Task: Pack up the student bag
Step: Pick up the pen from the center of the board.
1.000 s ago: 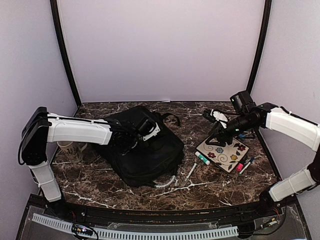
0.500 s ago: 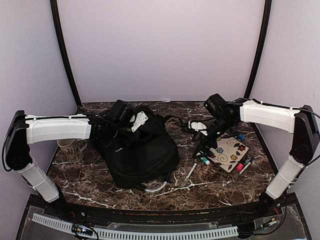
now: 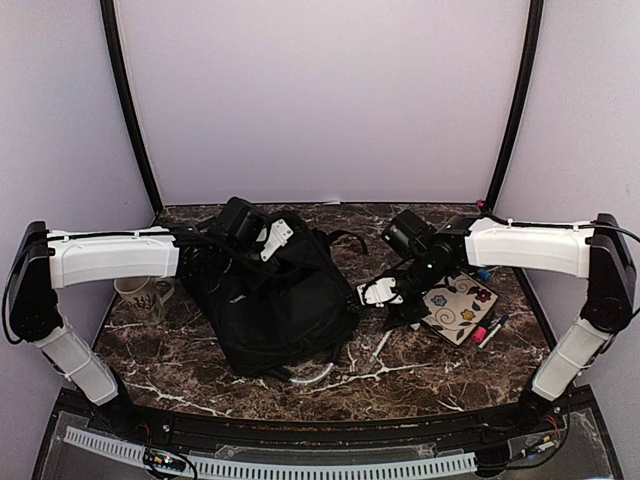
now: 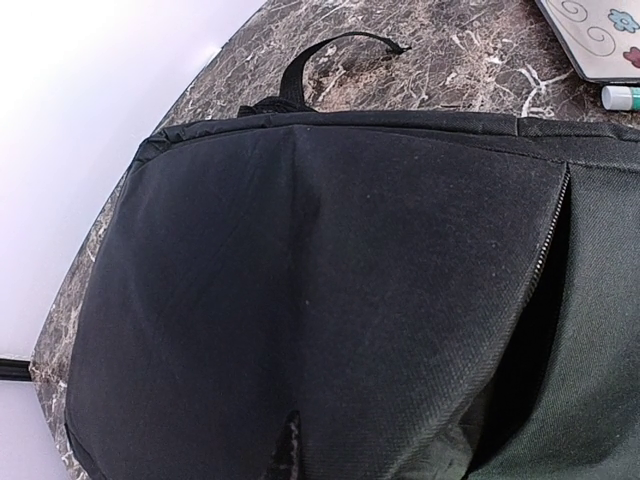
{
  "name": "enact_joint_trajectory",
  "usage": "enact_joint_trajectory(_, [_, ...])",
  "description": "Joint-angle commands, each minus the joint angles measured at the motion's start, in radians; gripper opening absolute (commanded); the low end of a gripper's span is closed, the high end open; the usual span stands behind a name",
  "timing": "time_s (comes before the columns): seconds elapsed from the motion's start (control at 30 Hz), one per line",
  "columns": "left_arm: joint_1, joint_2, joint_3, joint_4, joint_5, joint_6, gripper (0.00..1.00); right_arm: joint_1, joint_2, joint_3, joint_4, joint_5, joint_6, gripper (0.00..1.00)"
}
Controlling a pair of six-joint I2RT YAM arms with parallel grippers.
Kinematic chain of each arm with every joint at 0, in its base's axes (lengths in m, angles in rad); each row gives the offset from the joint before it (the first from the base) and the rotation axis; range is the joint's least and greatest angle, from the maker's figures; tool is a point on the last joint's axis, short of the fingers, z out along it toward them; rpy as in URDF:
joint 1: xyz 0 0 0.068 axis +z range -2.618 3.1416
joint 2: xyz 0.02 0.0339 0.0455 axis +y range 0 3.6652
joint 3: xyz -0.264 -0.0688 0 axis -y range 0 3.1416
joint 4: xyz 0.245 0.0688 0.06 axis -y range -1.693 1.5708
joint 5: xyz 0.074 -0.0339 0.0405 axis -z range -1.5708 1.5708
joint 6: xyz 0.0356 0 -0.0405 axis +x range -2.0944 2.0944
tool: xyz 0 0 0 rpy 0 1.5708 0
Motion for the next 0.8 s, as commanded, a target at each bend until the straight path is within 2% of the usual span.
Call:
enact_joint_trajectory(0.0, [-0.001,-0.084,0.014,0.07,0.022,-0.018,0.0,0.07,0.018,-0.02,0.022,0.074,-0.073,0.54])
enact_joint_trajectory(0.3, [-0.001,-0.112,0.01,0.068,0.022,-0.02,0.0,0.152,0.08,-0.101,0.08,0.18,-0.076,0.42])
enact_joint_trajectory(0.43, [-0.001,-0.116,0.011,0.067,0.02,-0.018,0.0,0.169,0.097,-0.122,0.099,0.202,-0.084,0.41])
enact_joint_trajectory(0.77, [-0.001,-0.125,0.012,0.063,0.027,-0.021,0.0,0.173,0.166,-0.091,0.104,0.226,-0.065,0.3])
